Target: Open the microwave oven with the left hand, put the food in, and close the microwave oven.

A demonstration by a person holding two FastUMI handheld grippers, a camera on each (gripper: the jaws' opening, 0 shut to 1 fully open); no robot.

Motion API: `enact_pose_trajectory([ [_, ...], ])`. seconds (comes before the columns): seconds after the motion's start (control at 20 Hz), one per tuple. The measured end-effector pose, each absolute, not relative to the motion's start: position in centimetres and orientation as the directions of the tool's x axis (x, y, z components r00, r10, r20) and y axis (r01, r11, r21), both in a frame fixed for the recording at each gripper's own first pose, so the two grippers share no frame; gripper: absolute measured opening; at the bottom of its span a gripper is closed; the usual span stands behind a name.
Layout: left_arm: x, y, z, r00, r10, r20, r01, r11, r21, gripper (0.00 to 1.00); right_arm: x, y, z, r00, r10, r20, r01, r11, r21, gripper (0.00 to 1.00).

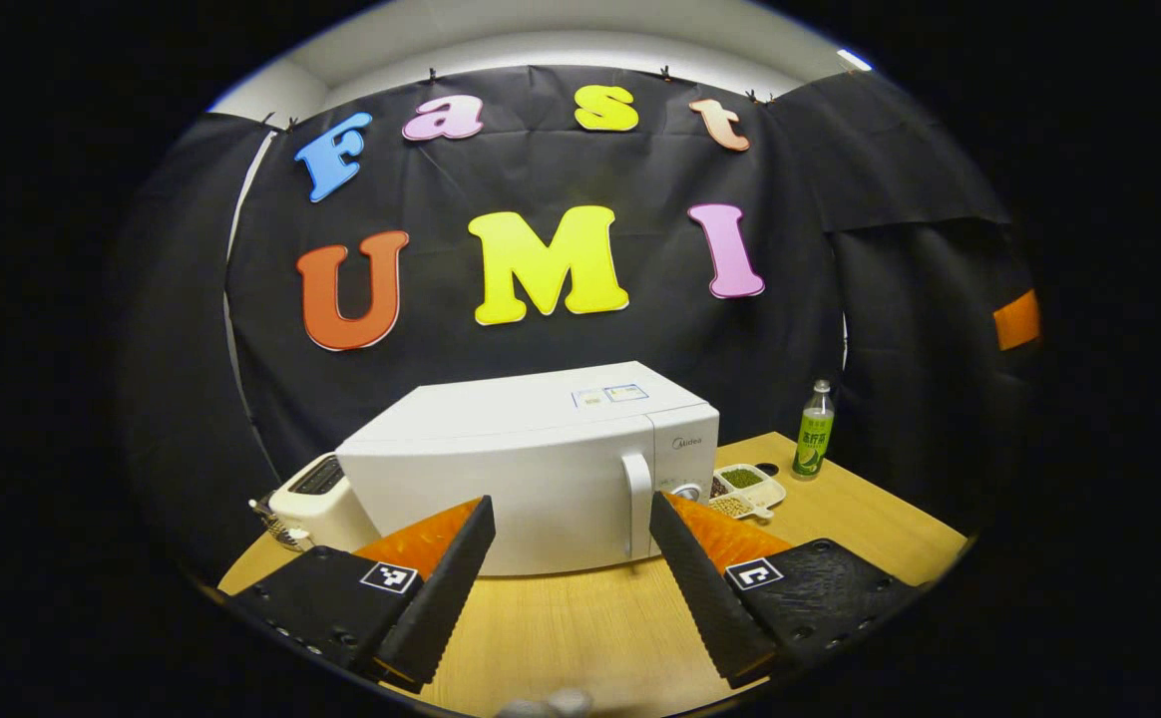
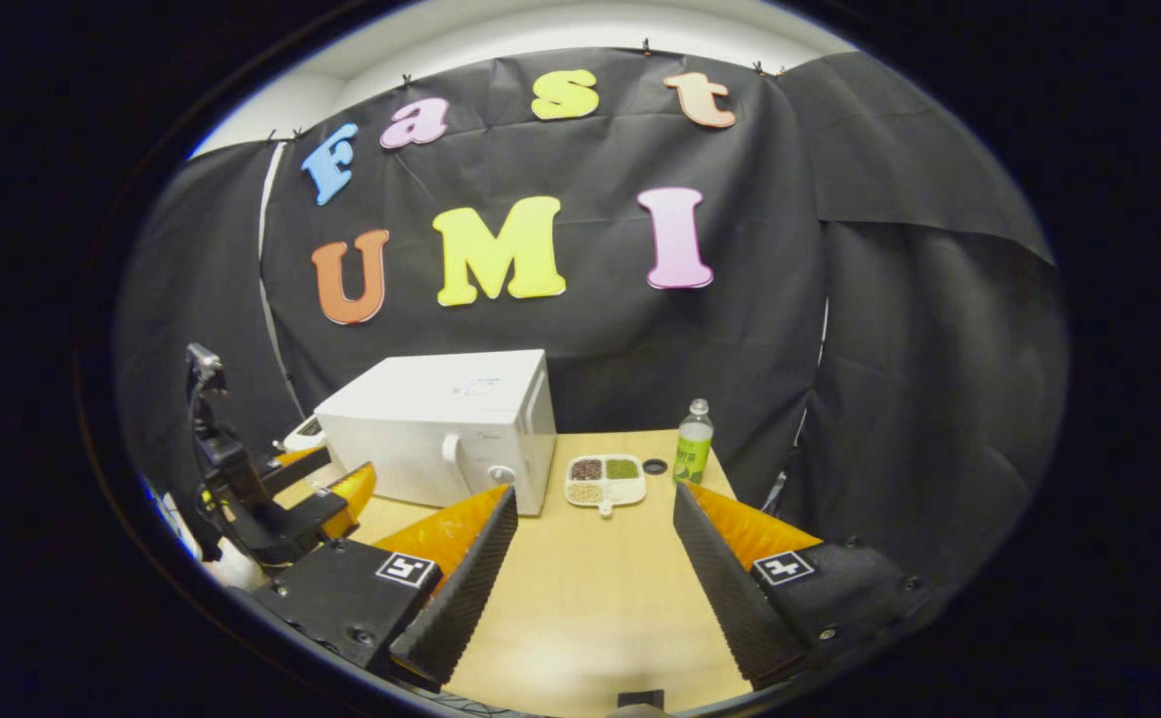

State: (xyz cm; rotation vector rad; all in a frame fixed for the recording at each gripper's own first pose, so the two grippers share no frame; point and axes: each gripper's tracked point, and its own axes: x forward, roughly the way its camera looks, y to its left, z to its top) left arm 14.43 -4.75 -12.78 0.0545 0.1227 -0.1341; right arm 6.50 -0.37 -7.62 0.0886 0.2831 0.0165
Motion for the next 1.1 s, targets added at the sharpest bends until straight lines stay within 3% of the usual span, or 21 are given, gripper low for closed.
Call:
enact_pose_trajectory([
  [0.05,13.4,-3.8,-11.8,0.987,-0.115,-0.114,0.12,0.992,0.037,0.96,6.3,0.2,-7.5,0.963,0.033,-0.266,-0.011,0.996,0.084,0.92],
  [0.1,12.4,-2.8,-10.9,0.989,-0.101,-0.107,0.105,0.994,0.035,0.96,6.2,0.8,-7.3,0.967,0.036,-0.254,-0.018,0.997,0.074,1.0],
  [0.4,6.2,2.1,-6.1,0.997,-0.044,-0.069,0.046,0.999,0.026,0.96,5.6,3.7,-6.9,0.979,0.048,-0.197,-0.04,0.998,0.042,1.0],
  [0.45,5.2,2.5,-5.6,0.997,-0.033,-0.068,0.034,0.999,0.006,0.96,5.4,4.0,-6.6,0.982,0.048,-0.184,-0.042,0.998,0.041,0.92],
  [0.5,4.4,2.9,-5.3,0.997,-0.029,-0.072,0.028,1.0,-0.013,0.96,5.3,4.4,-6.4,0.984,0.05,-0.171,-0.043,0.998,0.041,1.0],
  [0.6,3.1,3.7,-4.5,0.997,-0.004,-0.073,0.002,1.0,-0.026,0.96,4.9,4.8,-6.0,0.987,0.05,-0.15,-0.044,0.998,0.04,1.0],
  [0.65,2.7,4.3,-3.9,0.998,0.01,-0.066,-0.011,1.0,-0.027,0.96,4.8,5.1,-5.7,0.989,0.051,-0.139,-0.046,0.998,0.043,0.92],
  [0.7,2.3,4.5,-3.4,0.998,0.012,-0.063,-0.014,0.999,-0.03,0.96,4.7,5.3,-5.6,0.99,0.052,-0.132,-0.046,0.998,0.045,1.0],
  [0.75,1.9,4.7,-3.2,0.998,0.019,-0.06,-0.021,0.999,-0.031,0.96,4.7,5.4,-5.4,0.991,0.051,-0.126,-0.045,0.998,0.047,0.92],
  [0.8,1.8,5.0,-2.9,0.998,0.023,-0.053,-0.024,0.999,-0.026,0.96,4.7,5.4,-5.2,0.992,0.05,-0.12,-0.044,0.998,0.049,1.0],
  [0.85,1.9,5.6,-2.4,0.999,0.035,-0.04,-0.036,0.999,-0.014,0.96,4.7,5.4,-4.9,0.992,0.047,-0.115,-0.042,0.998,0.052,0.92],
  [0.9,1.8,6.1,-2.3,0.998,0.042,-0.037,-0.042,0.999,-0.002,0.96,4.6,5.4,-4.7,0.993,0.045,-0.11,-0.039,0.998,0.056,1.0],
  [0.95,1.6,6.2,-2.2,0.998,0.044,-0.034,-0.044,0.999,0.002,0.96,4.6,5.3,-4.2,0.994,0.039,-0.101,-0.034,0.998,0.058,1.0],
  [1.0,1.5,6.3,-2.1,0.998,0.045,-0.033,-0.045,0.999,0.001,0.96,4.6,5.2,-3.9,0.995,0.034,-0.092,-0.028,0.998,0.058,0.92],
  [1.1,1.4,6.6,-2.3,0.998,0.046,-0.036,-0.046,0.999,0.0,0.96,4.4,4.9,-3.3,0.997,0.022,-0.08,-0.018,0.998,0.054,0.92],
])
